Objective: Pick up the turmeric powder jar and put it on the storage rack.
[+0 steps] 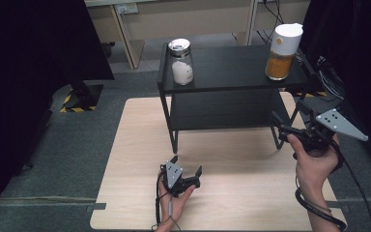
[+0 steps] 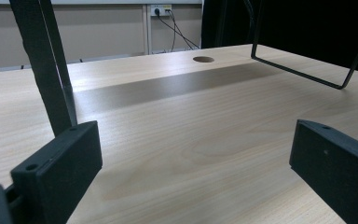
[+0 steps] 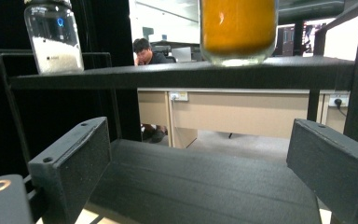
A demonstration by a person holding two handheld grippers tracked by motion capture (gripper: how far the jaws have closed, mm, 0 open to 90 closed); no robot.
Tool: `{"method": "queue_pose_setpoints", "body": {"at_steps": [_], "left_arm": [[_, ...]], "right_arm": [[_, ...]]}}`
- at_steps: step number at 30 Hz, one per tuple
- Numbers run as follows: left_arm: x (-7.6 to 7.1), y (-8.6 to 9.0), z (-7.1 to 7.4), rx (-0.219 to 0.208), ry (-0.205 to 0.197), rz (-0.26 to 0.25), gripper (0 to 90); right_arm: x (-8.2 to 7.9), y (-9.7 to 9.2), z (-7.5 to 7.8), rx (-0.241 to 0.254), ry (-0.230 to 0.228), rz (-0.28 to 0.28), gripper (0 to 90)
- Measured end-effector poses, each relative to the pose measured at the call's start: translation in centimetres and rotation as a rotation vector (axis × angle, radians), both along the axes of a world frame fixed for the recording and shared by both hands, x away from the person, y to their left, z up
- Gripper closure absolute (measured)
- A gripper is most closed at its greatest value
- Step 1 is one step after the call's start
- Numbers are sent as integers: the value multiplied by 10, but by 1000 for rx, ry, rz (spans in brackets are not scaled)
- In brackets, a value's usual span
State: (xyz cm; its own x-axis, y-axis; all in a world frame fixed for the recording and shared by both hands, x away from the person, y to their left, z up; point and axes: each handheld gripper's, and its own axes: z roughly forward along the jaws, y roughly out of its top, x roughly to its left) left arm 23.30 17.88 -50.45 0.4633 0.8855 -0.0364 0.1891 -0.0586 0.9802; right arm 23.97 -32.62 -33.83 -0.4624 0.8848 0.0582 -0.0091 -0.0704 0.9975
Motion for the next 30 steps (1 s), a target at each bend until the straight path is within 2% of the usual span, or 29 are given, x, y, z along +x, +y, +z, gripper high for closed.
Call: {"method": "queue_pose_setpoints", "body": {"at_steps": [22,30], "left_arm": [[0,0,0,0,0,0,16],[0,0,0,2,1,0,16]], "right_arm": [[-9,-10,-36,-4,50,23,64],[-11,-13,-51,0,57,50,64]]}}
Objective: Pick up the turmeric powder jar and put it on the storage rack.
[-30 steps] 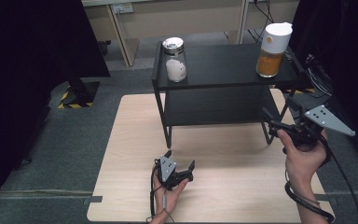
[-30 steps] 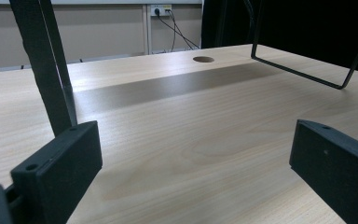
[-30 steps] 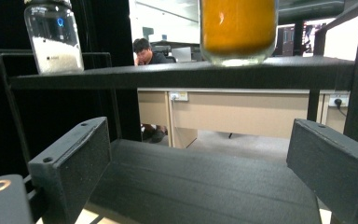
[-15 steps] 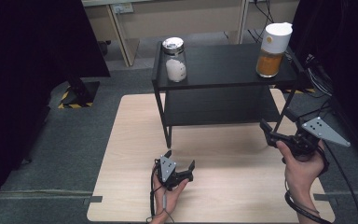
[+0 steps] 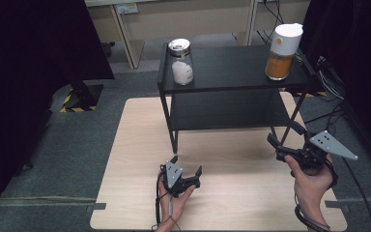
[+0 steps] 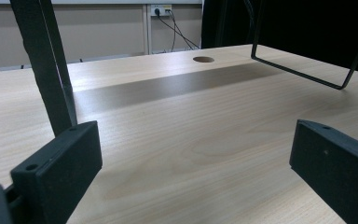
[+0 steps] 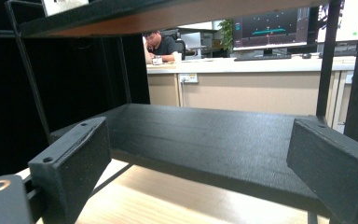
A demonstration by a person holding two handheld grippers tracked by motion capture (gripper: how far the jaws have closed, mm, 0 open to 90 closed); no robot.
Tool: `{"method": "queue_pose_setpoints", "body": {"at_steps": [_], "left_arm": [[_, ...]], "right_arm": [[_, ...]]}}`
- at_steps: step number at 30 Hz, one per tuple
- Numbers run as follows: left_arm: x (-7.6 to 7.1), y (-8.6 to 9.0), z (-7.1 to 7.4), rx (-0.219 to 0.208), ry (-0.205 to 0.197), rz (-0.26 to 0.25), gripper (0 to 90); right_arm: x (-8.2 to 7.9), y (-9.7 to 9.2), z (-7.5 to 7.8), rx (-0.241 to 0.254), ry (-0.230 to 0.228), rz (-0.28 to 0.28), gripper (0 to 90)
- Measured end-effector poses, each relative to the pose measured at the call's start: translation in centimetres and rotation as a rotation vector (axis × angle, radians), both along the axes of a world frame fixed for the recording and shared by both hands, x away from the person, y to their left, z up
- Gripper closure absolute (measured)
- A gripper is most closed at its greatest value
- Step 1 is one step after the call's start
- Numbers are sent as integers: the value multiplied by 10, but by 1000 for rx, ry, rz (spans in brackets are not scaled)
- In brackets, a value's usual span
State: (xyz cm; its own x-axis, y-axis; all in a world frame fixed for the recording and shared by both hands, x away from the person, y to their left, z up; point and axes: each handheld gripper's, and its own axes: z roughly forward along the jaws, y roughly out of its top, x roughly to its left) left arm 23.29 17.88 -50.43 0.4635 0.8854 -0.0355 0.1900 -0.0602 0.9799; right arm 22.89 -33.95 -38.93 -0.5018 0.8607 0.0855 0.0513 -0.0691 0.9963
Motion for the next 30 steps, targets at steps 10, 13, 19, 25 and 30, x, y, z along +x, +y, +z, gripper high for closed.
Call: {"method": "queue_pose_setpoints", "body": {"at_steps": [10,13,19,25,30], "left_arm": [[0,0,0,0,-1,0,16],[0,0,0,1,0,0,16],[0,0,0,0,0,1,16],[0,0,0,0,-1,0,16],[0,0,0,1,-1,0,16]], "right_arm": [[-3,-2,-12,-5,8,14,64],[-4,-2,-17,-13,16,17,64],[-4,-3,-27,-19,35,25,64],[-3,-3,-36,-33,50,36,62],[-3,-4,-45,-38,71,41,61]]}}
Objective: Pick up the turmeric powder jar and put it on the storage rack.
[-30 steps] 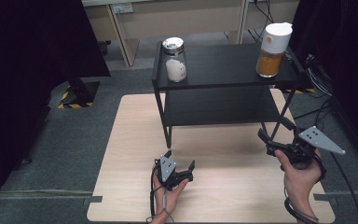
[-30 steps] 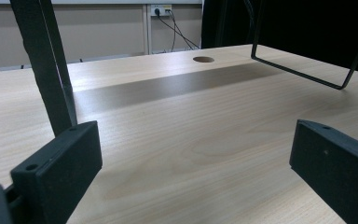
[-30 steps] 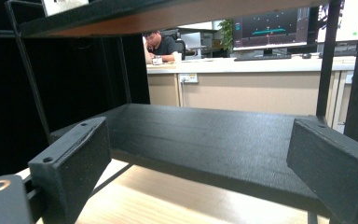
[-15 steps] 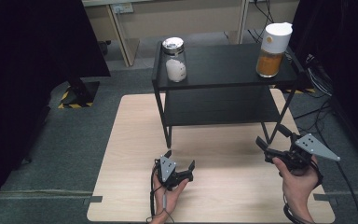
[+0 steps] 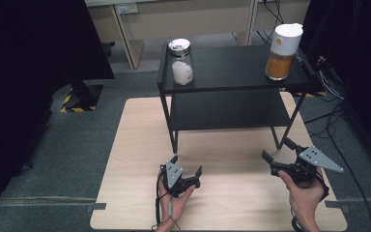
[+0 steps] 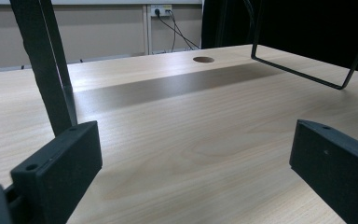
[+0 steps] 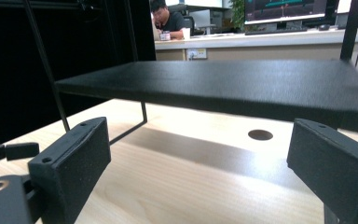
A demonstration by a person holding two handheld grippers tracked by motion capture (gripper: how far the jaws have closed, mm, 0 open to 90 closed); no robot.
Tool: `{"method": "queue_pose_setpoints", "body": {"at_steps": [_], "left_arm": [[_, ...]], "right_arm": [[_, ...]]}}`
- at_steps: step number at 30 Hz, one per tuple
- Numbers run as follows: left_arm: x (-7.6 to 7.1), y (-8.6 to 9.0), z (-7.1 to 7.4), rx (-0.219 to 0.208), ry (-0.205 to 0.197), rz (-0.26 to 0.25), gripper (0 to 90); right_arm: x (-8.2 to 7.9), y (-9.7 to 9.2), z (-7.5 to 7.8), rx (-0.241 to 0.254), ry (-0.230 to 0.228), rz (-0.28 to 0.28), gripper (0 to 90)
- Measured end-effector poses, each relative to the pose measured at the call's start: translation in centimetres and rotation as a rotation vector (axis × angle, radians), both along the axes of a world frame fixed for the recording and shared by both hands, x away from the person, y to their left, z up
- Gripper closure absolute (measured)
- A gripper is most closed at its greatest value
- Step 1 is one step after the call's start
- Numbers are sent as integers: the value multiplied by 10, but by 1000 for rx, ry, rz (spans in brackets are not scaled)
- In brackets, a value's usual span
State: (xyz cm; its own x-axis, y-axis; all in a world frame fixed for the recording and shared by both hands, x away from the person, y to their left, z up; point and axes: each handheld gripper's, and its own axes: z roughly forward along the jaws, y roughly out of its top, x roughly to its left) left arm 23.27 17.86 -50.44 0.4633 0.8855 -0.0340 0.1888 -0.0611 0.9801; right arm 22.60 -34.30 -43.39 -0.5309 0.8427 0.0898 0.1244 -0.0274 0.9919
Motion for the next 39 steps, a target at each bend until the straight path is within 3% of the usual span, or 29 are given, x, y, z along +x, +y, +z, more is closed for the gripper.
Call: {"method": "queue_pose_setpoints", "body": {"at_steps": [21,39], "left_arm": [[0,0,0,0,0,0,16],[0,0,0,2,-2,0,16]], "right_arm": [[-5,0,-31,-53,92,7,61],[-11,0,-49,-78,133,10,61]]}}
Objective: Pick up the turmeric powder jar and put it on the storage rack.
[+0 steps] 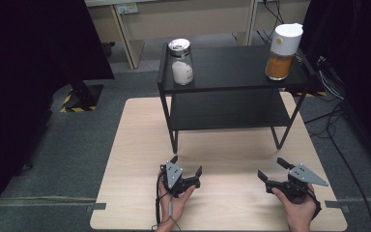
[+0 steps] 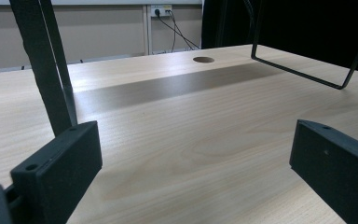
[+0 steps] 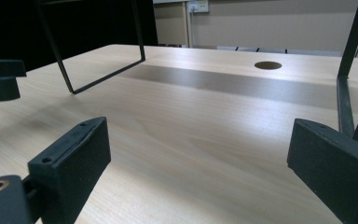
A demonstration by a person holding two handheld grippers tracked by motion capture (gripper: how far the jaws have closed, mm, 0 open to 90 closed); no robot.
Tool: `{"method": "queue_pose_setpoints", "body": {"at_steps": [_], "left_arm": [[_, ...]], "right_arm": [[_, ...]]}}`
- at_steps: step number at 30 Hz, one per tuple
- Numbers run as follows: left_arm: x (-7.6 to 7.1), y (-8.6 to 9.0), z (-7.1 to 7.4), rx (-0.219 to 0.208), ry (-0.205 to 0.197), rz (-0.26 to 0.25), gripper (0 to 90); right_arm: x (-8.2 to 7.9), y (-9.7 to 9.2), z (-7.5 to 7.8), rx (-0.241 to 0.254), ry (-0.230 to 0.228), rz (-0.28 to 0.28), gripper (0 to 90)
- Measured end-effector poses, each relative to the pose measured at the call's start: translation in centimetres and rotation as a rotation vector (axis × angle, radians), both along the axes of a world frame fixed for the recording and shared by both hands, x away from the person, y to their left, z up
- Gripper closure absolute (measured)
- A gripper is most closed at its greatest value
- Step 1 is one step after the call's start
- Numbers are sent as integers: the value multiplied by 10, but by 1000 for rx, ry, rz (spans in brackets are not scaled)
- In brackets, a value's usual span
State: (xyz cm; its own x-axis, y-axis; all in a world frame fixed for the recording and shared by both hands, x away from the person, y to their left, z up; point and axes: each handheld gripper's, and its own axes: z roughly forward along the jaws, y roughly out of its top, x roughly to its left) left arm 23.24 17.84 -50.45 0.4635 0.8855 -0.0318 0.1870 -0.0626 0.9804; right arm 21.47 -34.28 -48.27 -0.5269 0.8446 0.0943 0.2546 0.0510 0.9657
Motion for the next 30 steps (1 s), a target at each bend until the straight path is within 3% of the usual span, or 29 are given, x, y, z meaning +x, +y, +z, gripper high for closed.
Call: {"method": "queue_pose_setpoints", "body": {"at_steps": [18,30], "left_arm": [[0,0,1,-2,6,-2,15],[0,0,0,-2,4,-4,15]], "right_arm": [[-3,-1,-8,0,6,-9,61],[-3,4,-5,-41,-2,1,61]]}}
